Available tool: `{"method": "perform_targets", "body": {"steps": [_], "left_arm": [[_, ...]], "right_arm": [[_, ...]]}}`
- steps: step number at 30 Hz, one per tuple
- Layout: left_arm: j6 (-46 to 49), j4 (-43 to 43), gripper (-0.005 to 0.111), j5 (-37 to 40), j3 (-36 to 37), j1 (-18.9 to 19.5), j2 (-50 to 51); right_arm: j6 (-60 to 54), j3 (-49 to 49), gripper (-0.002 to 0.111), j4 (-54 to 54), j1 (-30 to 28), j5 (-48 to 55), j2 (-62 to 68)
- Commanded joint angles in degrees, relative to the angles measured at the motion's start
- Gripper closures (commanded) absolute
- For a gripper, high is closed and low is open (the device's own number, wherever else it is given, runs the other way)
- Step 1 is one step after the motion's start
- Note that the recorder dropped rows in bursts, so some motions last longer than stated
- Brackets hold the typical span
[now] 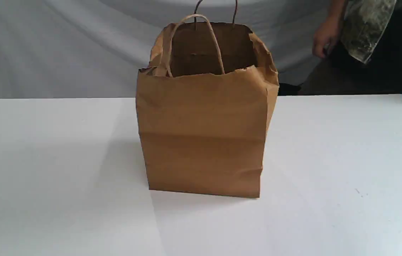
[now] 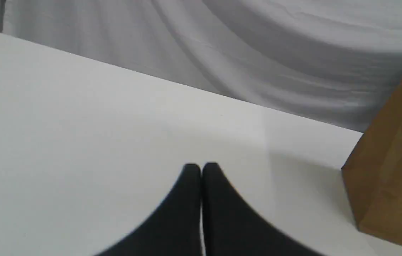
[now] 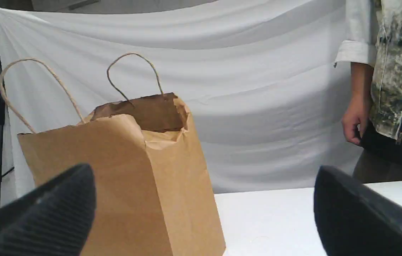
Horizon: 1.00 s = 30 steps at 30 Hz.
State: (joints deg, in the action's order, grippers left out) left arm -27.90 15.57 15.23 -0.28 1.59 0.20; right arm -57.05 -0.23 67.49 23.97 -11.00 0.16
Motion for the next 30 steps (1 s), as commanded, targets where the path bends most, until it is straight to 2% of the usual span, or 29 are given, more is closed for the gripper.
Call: {"method": "perform_targets", "body": {"steps": [1,6,11,17,30], "left_arm": [[2.9,1.3,0.107,-0.5,0.3,-0.9,-0.2],[2.2,5.6,0.107,-0.9,0.3,-7.9,-0.2],[-2.1,9.1,0.107,0.5,0.3,-6.8,-0.2],[-6.7,8.7,0.107,1.8,0.3,-6.8,-0.2],[-6.2,9.1,0.107,1.3,0.3,-6.8,-0.2]], "right_arm": [[0.1,0.2,0.026,-0.3,0.1,-0.4,-0.2],[0.1,0.2,0.026,-0.3,0.1,-0.4,-0.2],[0.1,0.2,0.026,-0.3,0.1,-0.4,-0.2],[0.1,0.2,0.026,-0.3,0.1,-0.4,-0.2],[0.1,0.2,0.026,-0.4,0.1,-0.4,-0.2]]}}
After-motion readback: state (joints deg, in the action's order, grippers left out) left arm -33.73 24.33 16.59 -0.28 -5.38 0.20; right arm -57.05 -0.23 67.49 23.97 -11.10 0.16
